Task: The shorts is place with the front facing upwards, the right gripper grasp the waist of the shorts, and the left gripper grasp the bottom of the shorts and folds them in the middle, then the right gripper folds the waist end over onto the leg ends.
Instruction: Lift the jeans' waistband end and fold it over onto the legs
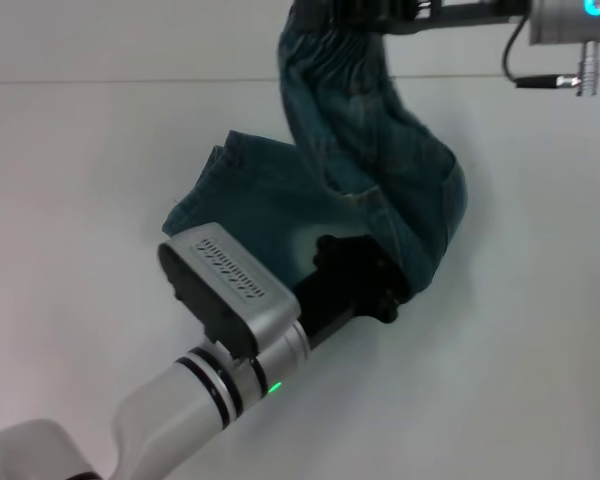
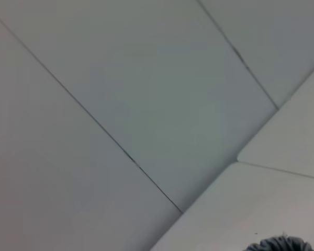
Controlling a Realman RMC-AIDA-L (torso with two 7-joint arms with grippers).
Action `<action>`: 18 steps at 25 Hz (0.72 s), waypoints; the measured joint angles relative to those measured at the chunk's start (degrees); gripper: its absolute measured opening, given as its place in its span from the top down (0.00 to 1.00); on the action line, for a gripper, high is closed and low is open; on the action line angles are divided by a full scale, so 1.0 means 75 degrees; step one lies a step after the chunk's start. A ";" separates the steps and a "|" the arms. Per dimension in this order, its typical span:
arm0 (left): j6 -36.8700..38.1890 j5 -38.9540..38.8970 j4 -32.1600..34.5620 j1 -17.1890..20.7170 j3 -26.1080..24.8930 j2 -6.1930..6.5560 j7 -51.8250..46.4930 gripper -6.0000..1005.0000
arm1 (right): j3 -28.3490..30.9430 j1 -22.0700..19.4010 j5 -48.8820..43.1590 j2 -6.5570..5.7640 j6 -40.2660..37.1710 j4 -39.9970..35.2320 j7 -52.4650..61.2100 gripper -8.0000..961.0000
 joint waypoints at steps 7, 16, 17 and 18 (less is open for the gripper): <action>0.0275 0.0101 0.0108 0.0232 -0.0108 0.0021 0.0007 0.93 | -0.0442 0.0422 -0.0049 0.0157 0.0920 0.0807 -0.0160 0.94; 0.0287 0.0111 0.0177 0.0422 -0.0263 0.0059 0.0012 0.93 | -0.0764 0.0366 -0.0177 0.0207 0.1116 0.0769 -0.0121 0.85; 0.0307 0.0110 0.0194 0.0469 -0.0278 0.0066 0.0012 0.93 | -0.0732 0.0328 -0.0160 0.0183 0.1042 0.0734 -0.0121 0.77; 0.0352 0.0110 0.0226 0.0527 -0.0293 0.0069 0.0009 0.93 | -0.0671 0.0261 -0.0107 0.0164 0.0935 0.0656 -0.0129 0.70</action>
